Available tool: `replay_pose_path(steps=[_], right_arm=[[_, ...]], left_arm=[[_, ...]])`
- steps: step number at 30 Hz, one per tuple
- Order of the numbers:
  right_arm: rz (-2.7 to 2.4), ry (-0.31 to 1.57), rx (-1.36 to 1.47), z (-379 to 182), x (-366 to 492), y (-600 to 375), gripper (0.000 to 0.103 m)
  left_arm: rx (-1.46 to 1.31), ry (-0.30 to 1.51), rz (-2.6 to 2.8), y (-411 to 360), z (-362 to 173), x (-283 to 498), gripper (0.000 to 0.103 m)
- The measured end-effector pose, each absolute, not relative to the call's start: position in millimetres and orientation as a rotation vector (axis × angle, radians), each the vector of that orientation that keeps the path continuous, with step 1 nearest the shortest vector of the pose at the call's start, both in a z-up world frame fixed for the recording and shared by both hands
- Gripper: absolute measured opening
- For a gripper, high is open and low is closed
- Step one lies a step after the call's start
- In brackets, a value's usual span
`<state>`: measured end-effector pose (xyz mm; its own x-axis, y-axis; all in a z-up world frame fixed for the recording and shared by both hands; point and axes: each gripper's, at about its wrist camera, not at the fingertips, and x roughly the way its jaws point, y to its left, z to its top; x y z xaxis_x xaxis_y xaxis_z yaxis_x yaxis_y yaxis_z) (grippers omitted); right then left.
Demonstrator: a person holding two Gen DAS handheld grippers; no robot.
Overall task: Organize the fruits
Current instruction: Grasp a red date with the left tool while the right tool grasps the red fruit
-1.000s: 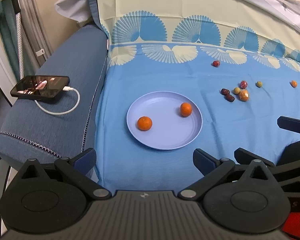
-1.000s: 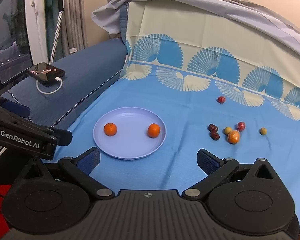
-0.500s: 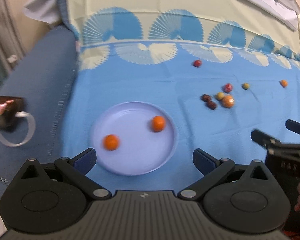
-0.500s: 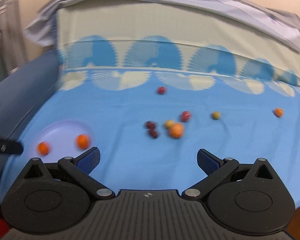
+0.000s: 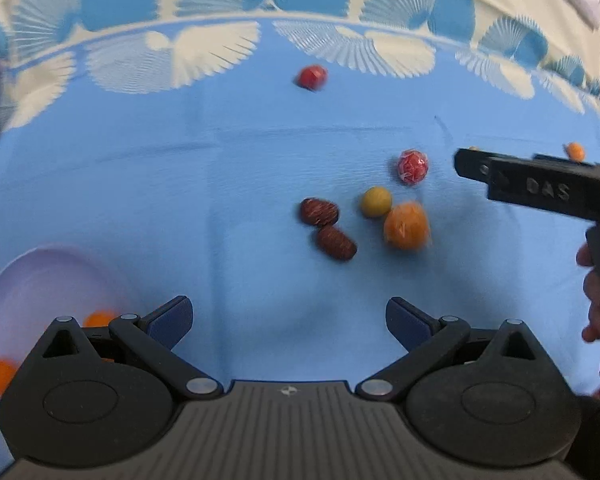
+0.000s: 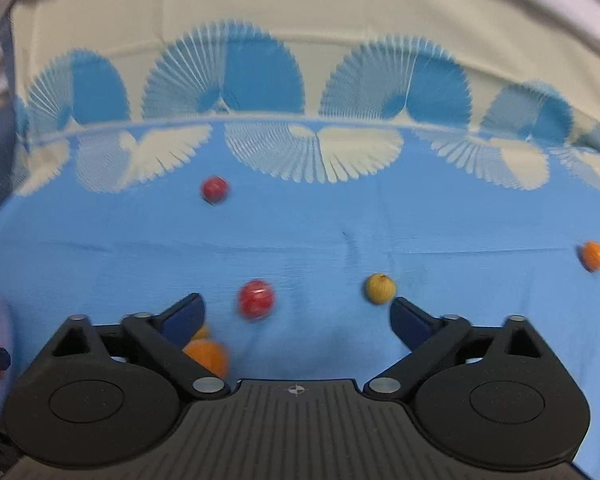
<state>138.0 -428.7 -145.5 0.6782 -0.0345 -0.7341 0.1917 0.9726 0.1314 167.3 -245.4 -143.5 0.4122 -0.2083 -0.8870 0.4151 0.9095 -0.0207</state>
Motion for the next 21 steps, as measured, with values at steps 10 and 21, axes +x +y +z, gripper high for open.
replay_pose_path(steps=[10, 21], right_arm=[[-0.003, 0.923, 0.182, -202.4, 200.6, -426.3, 0.084], [-0.081, 0.845, 0.136, -185.9, 180.0, -427.8, 0.029]], left_arm=[[0.197, 1.114, -0.362, -282.7, -188.5, 225.3, 0.103], [0.238, 1.074, -0.449, -283.7, -166.3, 208.2, 0.026]])
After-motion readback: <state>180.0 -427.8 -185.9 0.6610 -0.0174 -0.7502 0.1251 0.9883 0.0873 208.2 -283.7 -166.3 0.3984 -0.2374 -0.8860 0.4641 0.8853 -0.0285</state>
